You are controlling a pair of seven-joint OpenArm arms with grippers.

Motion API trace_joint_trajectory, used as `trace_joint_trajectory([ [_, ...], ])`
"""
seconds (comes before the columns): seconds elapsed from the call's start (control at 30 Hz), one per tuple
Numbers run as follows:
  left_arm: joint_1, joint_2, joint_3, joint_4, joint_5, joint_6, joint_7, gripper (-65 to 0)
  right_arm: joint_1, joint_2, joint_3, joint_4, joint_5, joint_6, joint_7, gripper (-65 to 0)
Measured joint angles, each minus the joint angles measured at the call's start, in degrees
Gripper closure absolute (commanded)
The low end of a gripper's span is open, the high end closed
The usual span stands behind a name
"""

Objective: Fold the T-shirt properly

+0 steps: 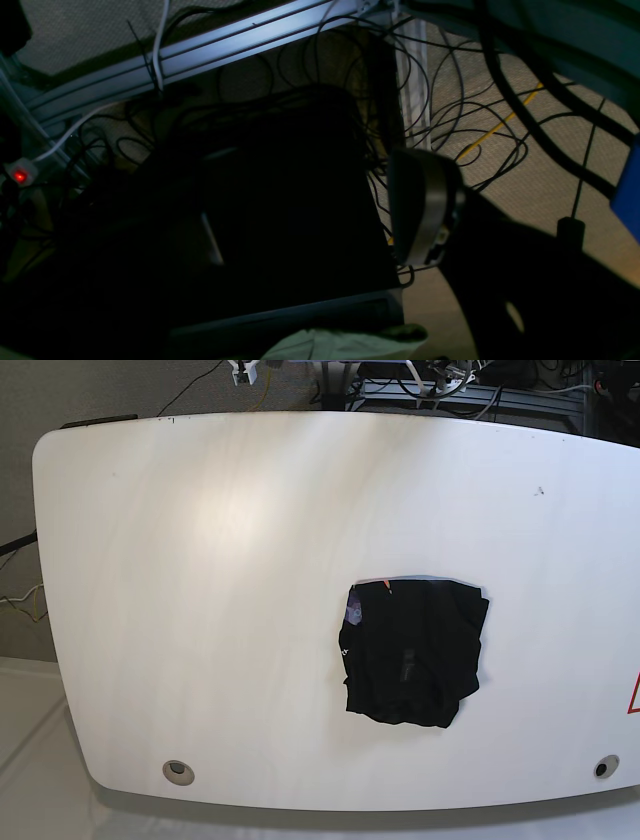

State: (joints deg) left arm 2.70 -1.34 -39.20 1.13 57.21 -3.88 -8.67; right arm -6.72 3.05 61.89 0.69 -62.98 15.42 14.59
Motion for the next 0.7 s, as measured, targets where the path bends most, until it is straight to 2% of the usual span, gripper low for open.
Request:
trace_joint_trajectory([
  [0.17, 0.0, -0.1, 0.1, 0.0, 0.0, 0.0, 0.1, -39.3, 0.5, -0.2, 0.0, 0.0, 0.3, 0.0, 0.0, -12.8],
  [0.4, -0.3, -0.1, 0.3, 0.0, 0.0, 0.0, 0.2, -39.3, 0.5, -0.2, 0.0, 0.0, 4.0, 0.0, 0.2, -12.8],
  [0.7, -1.5, -0.2, 3.9, 0.0, 0.7, 0.0, 2.2, -39.3, 0.5, 0.0, 0.0, 0.0, 4.6, 0.0, 1.0, -12.8],
])
